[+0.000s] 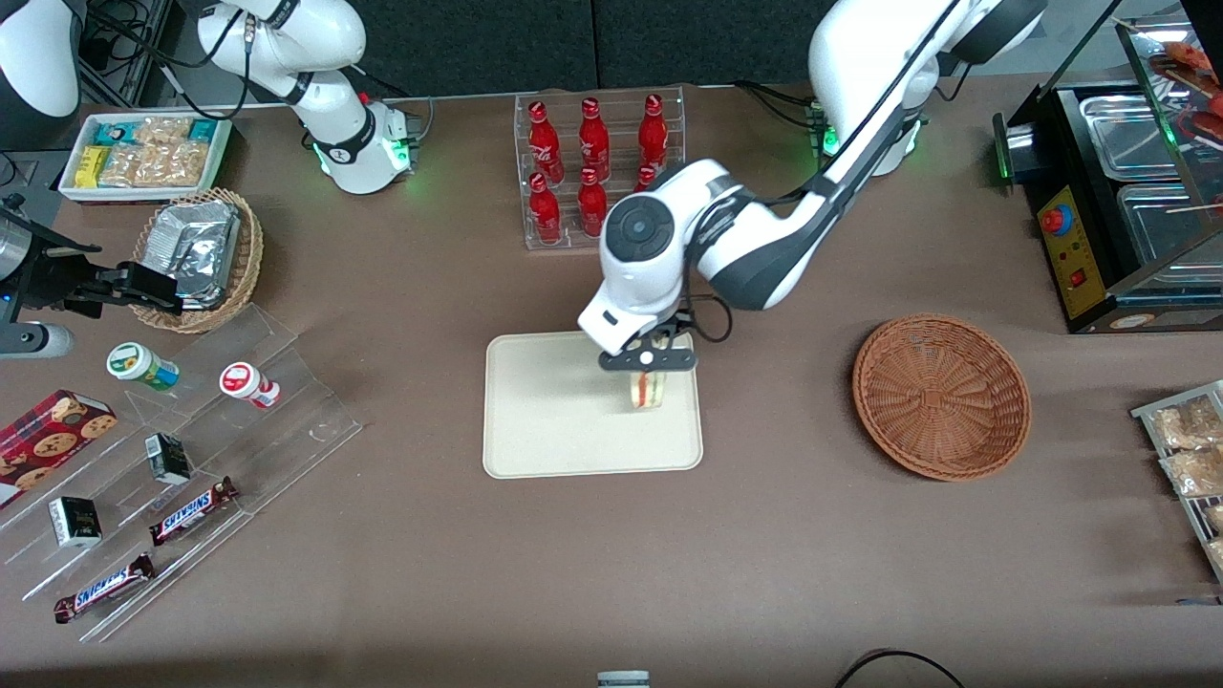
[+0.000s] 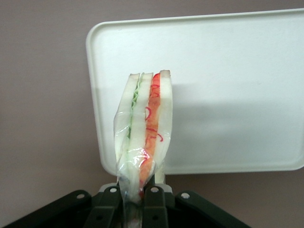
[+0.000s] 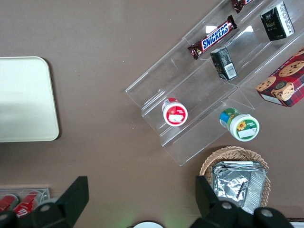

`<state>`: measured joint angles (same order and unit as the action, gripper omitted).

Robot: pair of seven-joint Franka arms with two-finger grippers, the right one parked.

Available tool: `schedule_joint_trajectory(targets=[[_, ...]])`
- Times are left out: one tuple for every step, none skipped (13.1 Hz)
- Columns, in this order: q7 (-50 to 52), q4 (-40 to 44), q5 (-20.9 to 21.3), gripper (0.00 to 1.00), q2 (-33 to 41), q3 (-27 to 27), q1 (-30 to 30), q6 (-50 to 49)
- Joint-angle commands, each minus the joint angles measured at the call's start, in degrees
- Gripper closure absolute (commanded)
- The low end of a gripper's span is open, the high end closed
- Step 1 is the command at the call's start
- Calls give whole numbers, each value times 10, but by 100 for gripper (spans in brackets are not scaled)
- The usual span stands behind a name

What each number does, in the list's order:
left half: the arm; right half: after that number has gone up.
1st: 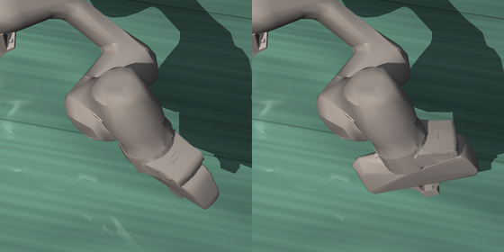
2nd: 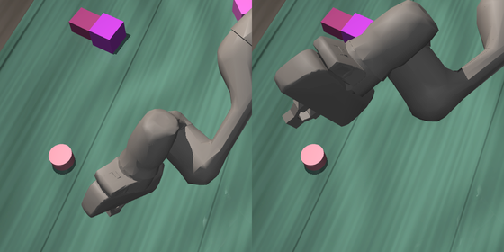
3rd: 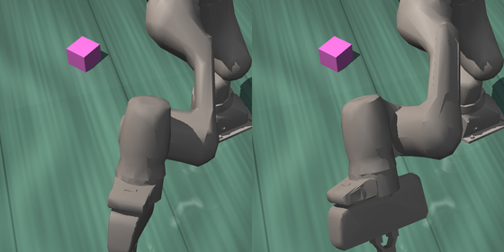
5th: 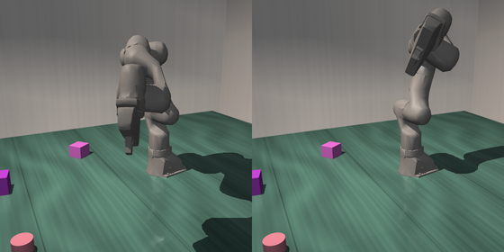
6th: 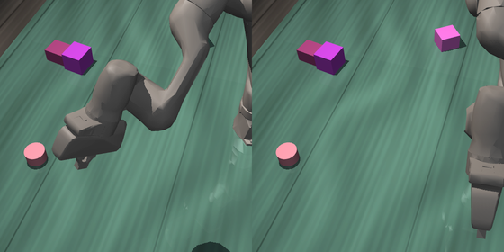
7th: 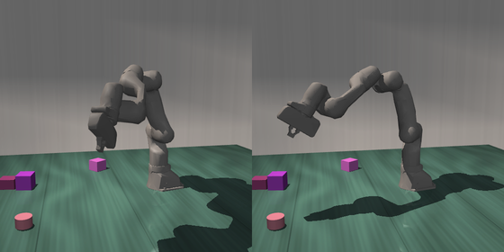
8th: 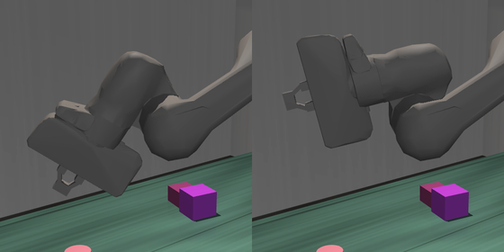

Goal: Place sandwich from basket to tray
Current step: 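Carry the held sandwich with the left gripper over the cream tray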

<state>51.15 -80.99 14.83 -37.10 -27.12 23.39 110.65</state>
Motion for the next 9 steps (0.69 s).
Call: schedule_joint_trajectory(targets=[[21, 29, 32, 93, -38, 5, 22, 28], [29, 30, 45, 93, -49, 5, 24, 40], [40, 30, 57, 93, -61, 5, 25, 53], [49, 30, 64, 93, -69, 5, 27, 58], [58, 31, 73, 93, -78, 6, 38, 58], [75, 31, 86, 93, -85, 6, 41, 59], [101, 30, 101, 93, -93, 6, 43, 60], [119, 29, 105, 93, -99, 6, 43, 60], [131, 29, 106, 93, -105, 6, 45, 62]])
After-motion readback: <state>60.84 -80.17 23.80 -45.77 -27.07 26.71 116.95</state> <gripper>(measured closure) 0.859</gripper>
